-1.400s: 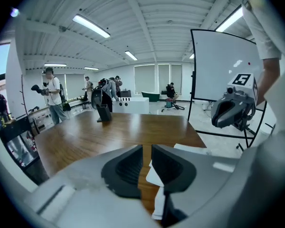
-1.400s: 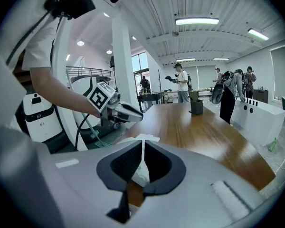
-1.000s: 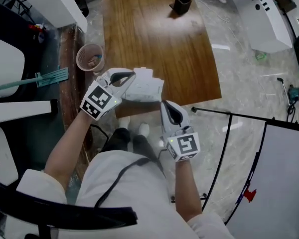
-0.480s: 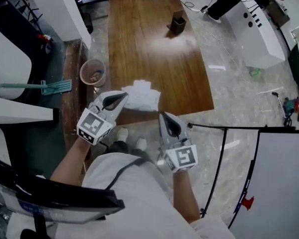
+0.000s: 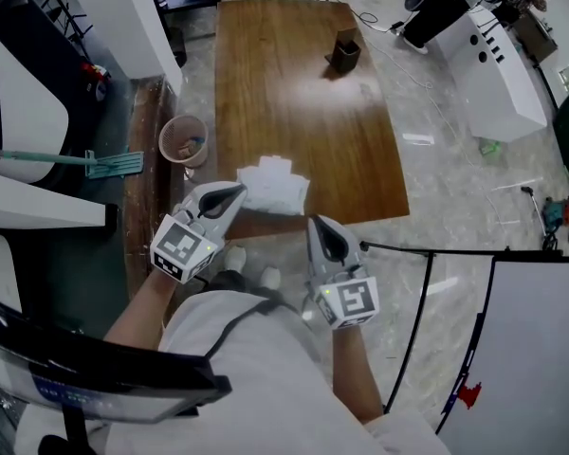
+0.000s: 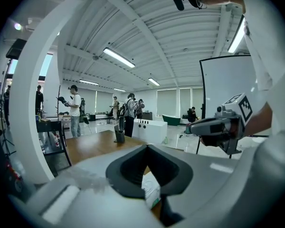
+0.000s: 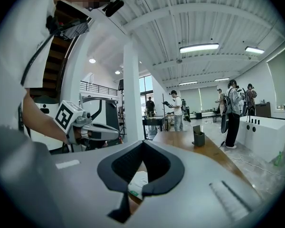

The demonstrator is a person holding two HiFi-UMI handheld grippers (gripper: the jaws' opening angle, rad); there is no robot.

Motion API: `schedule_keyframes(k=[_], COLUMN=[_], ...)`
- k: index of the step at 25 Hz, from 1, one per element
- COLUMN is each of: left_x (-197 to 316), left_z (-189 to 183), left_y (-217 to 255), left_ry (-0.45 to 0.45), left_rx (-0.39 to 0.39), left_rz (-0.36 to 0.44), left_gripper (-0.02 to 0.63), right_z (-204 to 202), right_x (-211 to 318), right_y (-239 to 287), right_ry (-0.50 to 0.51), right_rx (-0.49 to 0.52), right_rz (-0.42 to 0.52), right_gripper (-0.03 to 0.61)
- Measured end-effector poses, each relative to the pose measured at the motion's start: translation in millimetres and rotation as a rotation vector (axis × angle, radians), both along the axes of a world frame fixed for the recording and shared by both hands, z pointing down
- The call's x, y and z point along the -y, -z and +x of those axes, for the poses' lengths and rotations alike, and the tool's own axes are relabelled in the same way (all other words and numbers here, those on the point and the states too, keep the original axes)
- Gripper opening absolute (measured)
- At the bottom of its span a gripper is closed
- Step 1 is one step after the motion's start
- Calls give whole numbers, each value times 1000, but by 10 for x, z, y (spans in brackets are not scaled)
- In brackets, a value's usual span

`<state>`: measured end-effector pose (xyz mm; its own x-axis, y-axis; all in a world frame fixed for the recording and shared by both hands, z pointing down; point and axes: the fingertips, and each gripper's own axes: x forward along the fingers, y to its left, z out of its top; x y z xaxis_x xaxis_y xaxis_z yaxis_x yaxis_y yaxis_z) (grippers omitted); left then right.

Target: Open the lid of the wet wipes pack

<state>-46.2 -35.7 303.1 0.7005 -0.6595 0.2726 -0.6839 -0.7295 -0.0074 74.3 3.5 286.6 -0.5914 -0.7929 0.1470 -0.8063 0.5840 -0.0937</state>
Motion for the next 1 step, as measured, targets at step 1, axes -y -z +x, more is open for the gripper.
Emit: schedule_keyframes(k=[1], left_x=[1], left_z=[0], left_y=[-18], left_ry=[3], left_rx=[0], left_rz=[-6], left_gripper=[6], right_z=[11], right_x=[8], right_y=[-9], right_ry=[1], right_rx=[-1], right_rz=[1], right_gripper=[8])
